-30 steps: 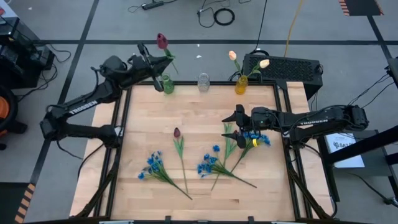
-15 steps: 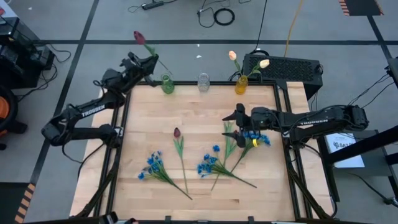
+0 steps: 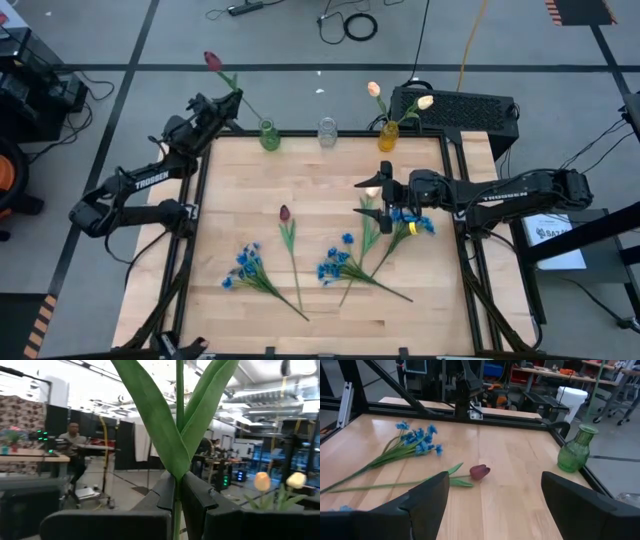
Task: Sort flowers into vase by color
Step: Put the left red tulip into the transparent vase
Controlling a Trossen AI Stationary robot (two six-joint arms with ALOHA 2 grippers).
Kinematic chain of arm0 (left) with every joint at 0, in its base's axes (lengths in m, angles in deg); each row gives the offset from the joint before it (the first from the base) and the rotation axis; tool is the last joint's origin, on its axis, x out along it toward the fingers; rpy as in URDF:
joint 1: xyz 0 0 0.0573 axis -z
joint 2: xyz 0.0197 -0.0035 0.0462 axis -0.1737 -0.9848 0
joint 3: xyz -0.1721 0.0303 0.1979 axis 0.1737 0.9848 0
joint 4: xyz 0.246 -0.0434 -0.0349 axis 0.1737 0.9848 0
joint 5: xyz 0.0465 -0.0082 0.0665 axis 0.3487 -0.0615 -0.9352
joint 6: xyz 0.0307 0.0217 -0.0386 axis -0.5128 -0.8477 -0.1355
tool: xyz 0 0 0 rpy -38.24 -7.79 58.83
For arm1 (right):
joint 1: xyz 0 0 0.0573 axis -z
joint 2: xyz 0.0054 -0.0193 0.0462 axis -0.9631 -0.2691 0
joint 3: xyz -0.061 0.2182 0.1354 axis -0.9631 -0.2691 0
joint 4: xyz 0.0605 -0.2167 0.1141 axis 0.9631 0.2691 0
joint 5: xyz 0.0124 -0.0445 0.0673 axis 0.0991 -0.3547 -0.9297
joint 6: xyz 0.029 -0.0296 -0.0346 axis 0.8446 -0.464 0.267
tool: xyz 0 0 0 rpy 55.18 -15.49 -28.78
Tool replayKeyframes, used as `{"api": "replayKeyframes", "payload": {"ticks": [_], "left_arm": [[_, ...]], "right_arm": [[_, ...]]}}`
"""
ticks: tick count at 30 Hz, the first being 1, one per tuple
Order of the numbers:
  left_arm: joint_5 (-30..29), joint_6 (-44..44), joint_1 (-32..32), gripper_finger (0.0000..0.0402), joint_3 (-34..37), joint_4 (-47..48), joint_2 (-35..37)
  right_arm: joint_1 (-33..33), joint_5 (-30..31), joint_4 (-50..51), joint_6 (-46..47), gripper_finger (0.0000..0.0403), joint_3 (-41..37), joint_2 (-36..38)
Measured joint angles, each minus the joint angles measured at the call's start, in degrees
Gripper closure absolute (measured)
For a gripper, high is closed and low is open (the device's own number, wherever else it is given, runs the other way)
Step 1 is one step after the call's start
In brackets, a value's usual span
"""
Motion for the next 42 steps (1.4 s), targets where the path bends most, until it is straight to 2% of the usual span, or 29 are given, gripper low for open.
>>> {"api": "replayKeyframes", "payload": {"ticks": [7,12,17,21,25,28,34,37,42], "left_arm": [[-4.99,0.02,-1.03,0.0382,1.60,0.07,-0.01],[-3.62,1.47,-0.48,0.0382,1.95,-0.68,-0.07],[0.10,5.70,3.15,0.0382,1.97,-10.05,-0.04],[-3.48,5.97,7.35,0.0382,1.97,-16.96,-2.48],[-5.83,5.95,11.19,0.0382,0.09,-24.59,-9.23],[-6.34,5.97,12.92,0.0382,-3.87,-28.19,-16.19],[-4.42,7.41,16.57,0.0382,-15.68,-28.39,-30.14],[-4.28,3.93,18.27,0.0382,-20.33,-28.33,-36.03],[-6.14,4.06,19.03,0.0382,-24.76,-28.50,-43.63]], "right_arm": [[0.02,0.20,0.01,-0.93,0.0094,0.00,0.00],[0.34,4.27,-0.48,-3.25,0.0094,0.00,0.00],[2.00,4.37,-0.78,-3.43,0.0094,0.00,0.00],[3.14,4.33,-1.65,-3.43,0.0094,0.00,0.00],[3.95,4.26,-3.72,-3.50,0.0094,0.00,0.00],[4.33,4.22,-5.73,-3.97,0.0094,0.00,0.00],[4.46,4.27,-8.20,-6.47,0.0094,0.00,0.00],[4.48,4.35,-8.16,-7.53,0.0094,0.00,0.00],[4.50,4.39,-7.18,-8.13,0.0094,0.00,0.00]]}}
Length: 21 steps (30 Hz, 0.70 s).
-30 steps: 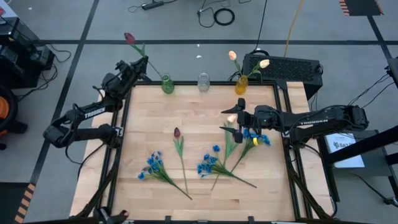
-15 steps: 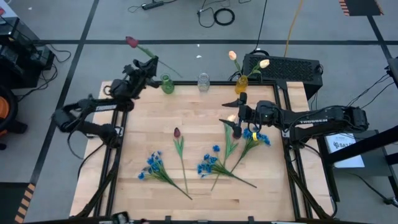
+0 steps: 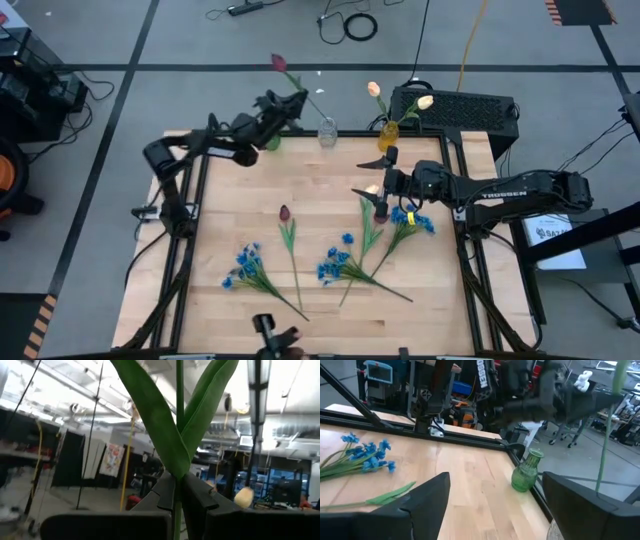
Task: Sort flowers into vase by color
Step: Put the left red tulip into the transparent vase
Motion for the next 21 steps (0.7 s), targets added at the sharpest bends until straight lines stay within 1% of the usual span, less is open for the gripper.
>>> {"api": "replayKeyframes", "payload": {"ticks": [4,10,12,16,21], "left_arm": [[-1.39,-0.07,-0.04,0.0382,-0.64,-1.99,-2.72],[-1.69,-3.84,-0.17,0.0382,-0.64,-2.70,-3.02],[-1.93,-4.59,-0.42,0.0382,-0.66,-1.19,-3.00],[-4.10,-5.81,-1.03,0.0382,-0.66,5.00,-3.07],[-4.32,-6.08,-1.02,0.0382,-0.66,6.76,-3.08]], "right_arm": [[0.00,0.08,0.89,-0.21,0.0094,0.00,0.00],[0.00,0.09,3.26,0.38,0.0094,0.00,0.00],[0.00,0.11,4.02,0.88,0.0094,0.00,0.00],[0.00,0.09,4.62,1.88,0.0094,0.00,0.00],[0.00,0.10,4.60,1.92,0.0094,0.00,0.00]]}}
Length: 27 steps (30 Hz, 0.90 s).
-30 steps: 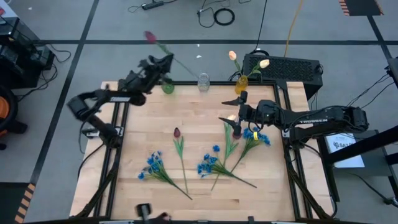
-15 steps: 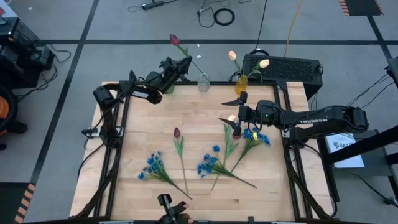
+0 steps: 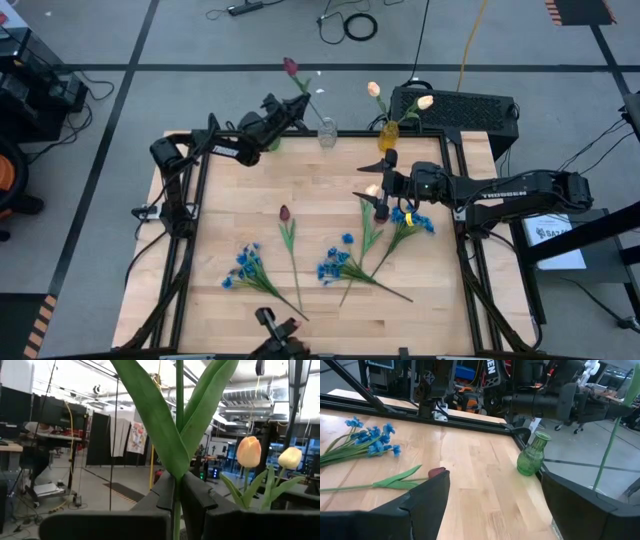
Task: Sort flowers into vase by color
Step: Put the left red tulip into the transparent vase
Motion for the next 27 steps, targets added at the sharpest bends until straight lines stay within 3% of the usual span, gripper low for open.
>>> {"api": "replayKeyframes", "payload": {"ticks": [11,27], "left_arm": [[0.02,-0.06,1.53,0.0381,0.00,3.87,0.02],[-2.35,-1.13,3.80,0.0340,0.00,8.44,0.04]], "right_arm": [[0.00,-0.01,-0.51,0.00,0.0094,0.00,0.00],[0.00,-0.02,-0.76,0.00,0.0094,0.00,-0.01]]}}
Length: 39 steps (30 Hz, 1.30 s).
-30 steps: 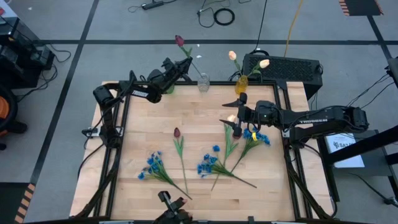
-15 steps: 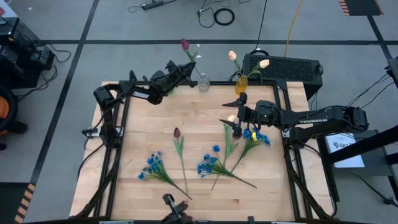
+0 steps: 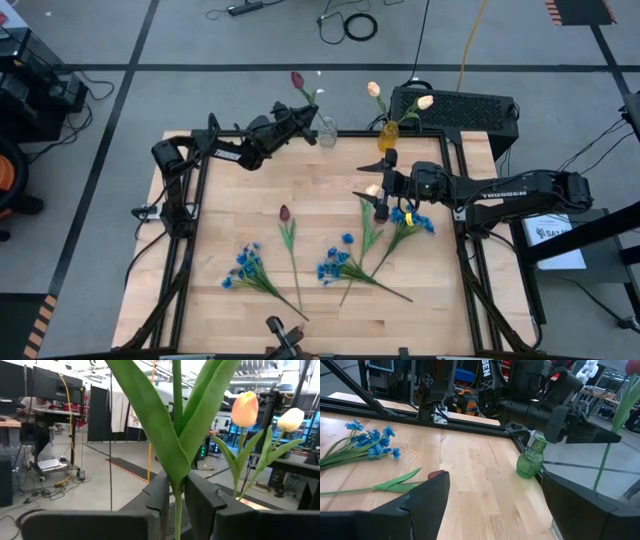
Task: Sort flowers into vase by color
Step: Put the left red tulip into the transparent vase
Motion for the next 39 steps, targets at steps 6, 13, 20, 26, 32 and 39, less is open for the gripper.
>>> {"api": "replayKeyframes", "payload": {"ticks": [6,13,20,26,32,39], "left_arm": [[0.01,-0.02,0.45,0.0340,0.00,0.92,0.00],[0.25,-0.01,0.68,0.0328,0.00,2.83,0.00],[0.34,0.06,0.73,0.0227,0.00,3.38,0.00],[-0.35,-3.11,0.27,0.0174,0.00,3.80,2.14],[0.73,-3.43,0.32,0.0164,0.02,15.04,9.23],[0.69,-6.39,2.28,0.0163,0.02,36.23,19.95]], "right_arm": [[0.00,-0.02,0.02,0.00,0.0094,0.00,0.00],[0.00,-0.02,0.09,0.00,0.0094,0.00,0.00],[-0.01,-0.02,0.14,0.00,0.0094,0.00,-0.01],[0.00,-0.02,0.81,0.00,0.0094,0.00,-0.01],[-0.01,-0.04,1.78,0.09,0.0094,0.00,0.00],[-0.02,-0.05,3.77,2.13,0.0094,0.02,0.00]]}}
